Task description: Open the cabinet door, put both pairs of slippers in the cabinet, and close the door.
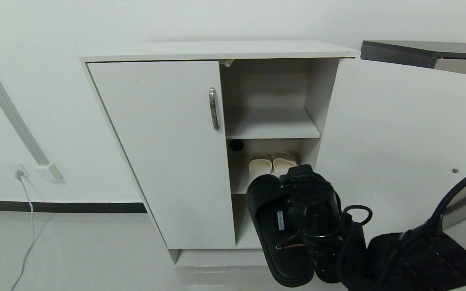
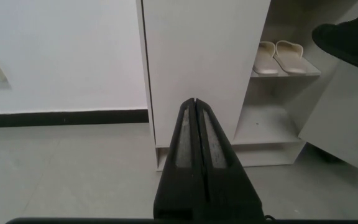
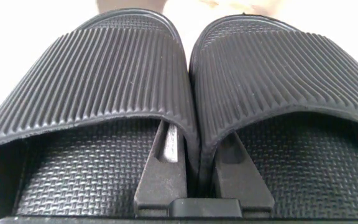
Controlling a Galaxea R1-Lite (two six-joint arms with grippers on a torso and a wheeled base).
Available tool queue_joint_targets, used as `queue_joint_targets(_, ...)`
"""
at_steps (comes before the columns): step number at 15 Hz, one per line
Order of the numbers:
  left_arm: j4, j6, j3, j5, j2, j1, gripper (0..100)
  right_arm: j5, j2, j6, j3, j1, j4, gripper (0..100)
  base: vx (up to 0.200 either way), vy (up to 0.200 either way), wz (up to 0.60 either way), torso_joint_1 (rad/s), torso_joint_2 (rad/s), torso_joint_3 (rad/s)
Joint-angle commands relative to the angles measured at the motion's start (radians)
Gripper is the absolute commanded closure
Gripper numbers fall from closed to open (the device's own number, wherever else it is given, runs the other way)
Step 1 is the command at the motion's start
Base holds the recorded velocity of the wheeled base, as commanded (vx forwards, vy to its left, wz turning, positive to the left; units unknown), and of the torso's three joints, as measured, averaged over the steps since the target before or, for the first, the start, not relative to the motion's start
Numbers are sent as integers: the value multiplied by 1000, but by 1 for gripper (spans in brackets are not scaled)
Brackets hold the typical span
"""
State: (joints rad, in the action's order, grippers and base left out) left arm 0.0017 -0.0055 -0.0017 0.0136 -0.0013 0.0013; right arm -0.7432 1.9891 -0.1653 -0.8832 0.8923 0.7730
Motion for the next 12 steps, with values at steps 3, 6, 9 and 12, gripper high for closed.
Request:
queue_joint_targets(3,0,-1,0,0,1,0,100,-107,37,-40,-200,4,-162,100,0,0,0,0,0,0)
queue_joint_targets(6,0,-1,0,0,1,0,100,-153,51,-29,-270,-1,-167,100,0,0,0,0,0,0)
queue_joint_targets(9,0,-1,0,0,1,0,100,-153,51,10,-338,-20,-189,100,0,0,0,0,0,0)
queue_joint_targets(12,0,-1,0,0,1,0,100,-151,48,10,-418,-21,-278,100,0,0,0,0,0,0)
